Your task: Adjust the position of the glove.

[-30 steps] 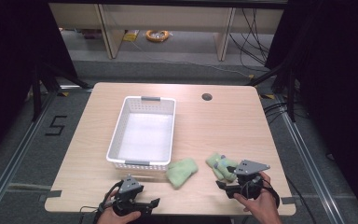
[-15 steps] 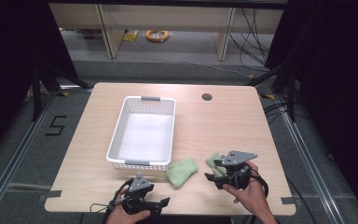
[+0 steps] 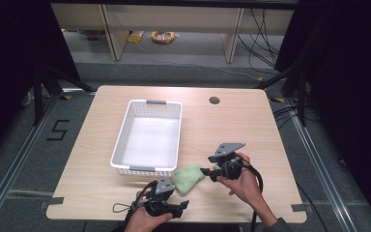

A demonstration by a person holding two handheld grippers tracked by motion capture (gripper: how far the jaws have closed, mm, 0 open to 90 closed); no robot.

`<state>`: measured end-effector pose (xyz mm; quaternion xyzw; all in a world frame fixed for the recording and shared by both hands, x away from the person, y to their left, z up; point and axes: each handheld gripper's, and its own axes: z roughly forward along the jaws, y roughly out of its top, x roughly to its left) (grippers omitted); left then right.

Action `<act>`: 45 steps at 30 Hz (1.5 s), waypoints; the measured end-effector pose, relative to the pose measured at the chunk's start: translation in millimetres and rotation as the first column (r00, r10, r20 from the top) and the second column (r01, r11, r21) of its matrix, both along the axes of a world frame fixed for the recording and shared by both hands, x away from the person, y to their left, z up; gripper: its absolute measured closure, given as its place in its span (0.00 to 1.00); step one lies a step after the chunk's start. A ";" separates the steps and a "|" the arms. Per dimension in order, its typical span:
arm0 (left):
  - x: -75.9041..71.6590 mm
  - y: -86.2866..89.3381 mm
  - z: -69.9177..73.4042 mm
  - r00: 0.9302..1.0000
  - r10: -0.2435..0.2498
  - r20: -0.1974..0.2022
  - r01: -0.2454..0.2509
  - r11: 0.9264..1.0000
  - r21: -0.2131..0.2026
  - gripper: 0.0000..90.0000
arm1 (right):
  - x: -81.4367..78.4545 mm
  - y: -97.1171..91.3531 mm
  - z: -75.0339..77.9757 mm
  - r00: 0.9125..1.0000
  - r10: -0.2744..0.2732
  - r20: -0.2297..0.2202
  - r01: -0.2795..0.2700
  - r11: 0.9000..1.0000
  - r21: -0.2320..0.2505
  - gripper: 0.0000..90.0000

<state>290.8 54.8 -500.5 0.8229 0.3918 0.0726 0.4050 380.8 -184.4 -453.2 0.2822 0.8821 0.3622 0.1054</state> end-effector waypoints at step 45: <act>17.9 -1.5 2.5 0.994 -0.047 0.095 0.039 0.995 0.088 0.93 | 20.8 15.6 -21.4 0.981 0.008 -0.196 -0.008 1.000 0.001 0.93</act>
